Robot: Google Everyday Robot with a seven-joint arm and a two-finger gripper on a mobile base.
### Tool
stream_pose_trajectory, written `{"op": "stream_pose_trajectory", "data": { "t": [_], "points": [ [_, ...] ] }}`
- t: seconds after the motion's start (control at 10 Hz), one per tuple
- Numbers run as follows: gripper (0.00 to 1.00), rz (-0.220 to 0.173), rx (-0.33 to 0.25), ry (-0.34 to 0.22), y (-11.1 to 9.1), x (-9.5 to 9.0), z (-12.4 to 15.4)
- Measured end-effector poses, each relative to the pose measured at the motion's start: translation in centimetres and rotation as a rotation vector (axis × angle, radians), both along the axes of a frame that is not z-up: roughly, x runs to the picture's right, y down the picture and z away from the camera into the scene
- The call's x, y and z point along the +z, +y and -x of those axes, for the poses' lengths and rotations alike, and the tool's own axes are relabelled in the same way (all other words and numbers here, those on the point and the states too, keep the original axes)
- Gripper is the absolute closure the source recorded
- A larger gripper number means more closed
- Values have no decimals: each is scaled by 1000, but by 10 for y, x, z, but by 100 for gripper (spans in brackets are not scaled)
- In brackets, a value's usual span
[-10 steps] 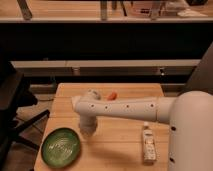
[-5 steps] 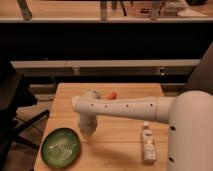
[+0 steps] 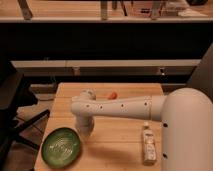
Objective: Push the ceramic bowl across the table
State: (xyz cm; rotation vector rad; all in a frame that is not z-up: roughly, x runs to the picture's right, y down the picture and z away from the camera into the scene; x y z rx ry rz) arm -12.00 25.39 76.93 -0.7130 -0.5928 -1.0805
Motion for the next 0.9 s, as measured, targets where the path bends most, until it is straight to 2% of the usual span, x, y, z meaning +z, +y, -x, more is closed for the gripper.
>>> {"op": "stream_pose_trajectory", "data": {
  "t": [0.4, 0.7, 0.9],
  "points": [
    [100, -7, -51, -55, 4, -3, 35],
    [100, -5, -96, -92, 9, -7, 47],
    [100, -3, -115, -140, 12, -12, 68]
  ]
}}
